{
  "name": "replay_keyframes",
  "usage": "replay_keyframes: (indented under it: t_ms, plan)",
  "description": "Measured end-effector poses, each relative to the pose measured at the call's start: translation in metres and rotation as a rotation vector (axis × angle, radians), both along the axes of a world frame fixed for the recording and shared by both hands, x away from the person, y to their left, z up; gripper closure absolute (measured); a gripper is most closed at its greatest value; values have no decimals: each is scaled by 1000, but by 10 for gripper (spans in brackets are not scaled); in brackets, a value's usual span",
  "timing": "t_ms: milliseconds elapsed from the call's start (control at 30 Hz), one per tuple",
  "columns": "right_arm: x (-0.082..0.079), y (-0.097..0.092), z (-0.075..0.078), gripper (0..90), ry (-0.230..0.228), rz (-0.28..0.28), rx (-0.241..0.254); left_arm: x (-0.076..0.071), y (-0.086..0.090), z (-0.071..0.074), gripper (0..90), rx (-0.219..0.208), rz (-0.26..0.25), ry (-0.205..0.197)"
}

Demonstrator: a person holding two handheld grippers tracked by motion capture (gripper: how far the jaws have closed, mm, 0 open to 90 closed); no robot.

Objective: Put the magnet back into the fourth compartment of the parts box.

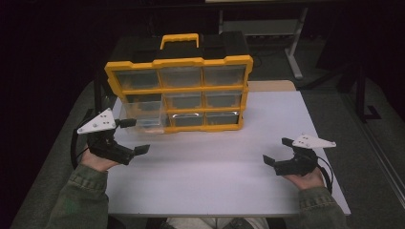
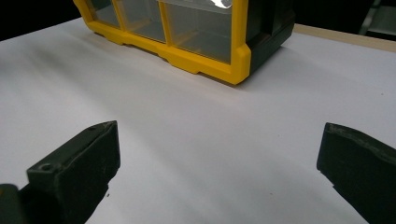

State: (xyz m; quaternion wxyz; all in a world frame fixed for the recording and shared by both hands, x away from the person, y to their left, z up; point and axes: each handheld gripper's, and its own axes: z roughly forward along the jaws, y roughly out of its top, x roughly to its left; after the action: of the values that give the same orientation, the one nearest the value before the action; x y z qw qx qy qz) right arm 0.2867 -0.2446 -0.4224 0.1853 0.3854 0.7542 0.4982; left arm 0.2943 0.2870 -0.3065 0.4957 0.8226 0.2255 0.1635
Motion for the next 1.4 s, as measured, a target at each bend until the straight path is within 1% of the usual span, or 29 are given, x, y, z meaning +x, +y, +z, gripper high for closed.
replay_keyframes:
  t_ms: [133, 200, 233, 367, 467, 700, 767, 933, 1000, 1167, 1200, 1267, 1400]
  plan:
    - [0, 0, 0, 0, 4, 0, -1, -4, 5, -4, 11, -10, 17, -16]
    - [0, 0, -1, 0, 3, 2, -3, -6, 9, -7, 11, -21, 26, -15]
    - [0, 0, -1, 0, 4, 2, -3, -6, 11, -9, 11, -18, 29, -17]
    - [0, 0, -1, 0, 7, 1, -3, -9, 19, -15, 11, -31, 50, -10]
    - [1, 0, -1, 0, 7, 2, -3, -11, 24, -19, 11, -42, 62, -15]
    - [0, 1, -1, 0, 9, 1, -6, -14, 29, -29, 9, -72, 78, -15]
    - [0, 1, -1, 0, 9, 1, -5, -14, 32, -33, 9, -76, 86, -18]
    - [0, 1, -1, 0, 9, 2, -5, -12, 41, -47, 0, -94, 124, 4]
    - [0, 1, -1, 0, 9, 1, -5, -10, 45, -52, 0, -91, 138, 7]
    - [0, 1, -1, 0, 7, 1, -3, -9, 51, -61, 0, -99, 168, 17]
    - [0, 1, -1, 0, 6, 1, -4, -9, 53, -63, 0, -101, 174, 18]
    - [0, 1, -1, 0, 6, 2, -5, -9, 55, -67, 0, -118, 183, 18]
    - [-1, 1, -1, 0, 6, 1, -2, -10, 58, -71, 0, -128, 198, 8]
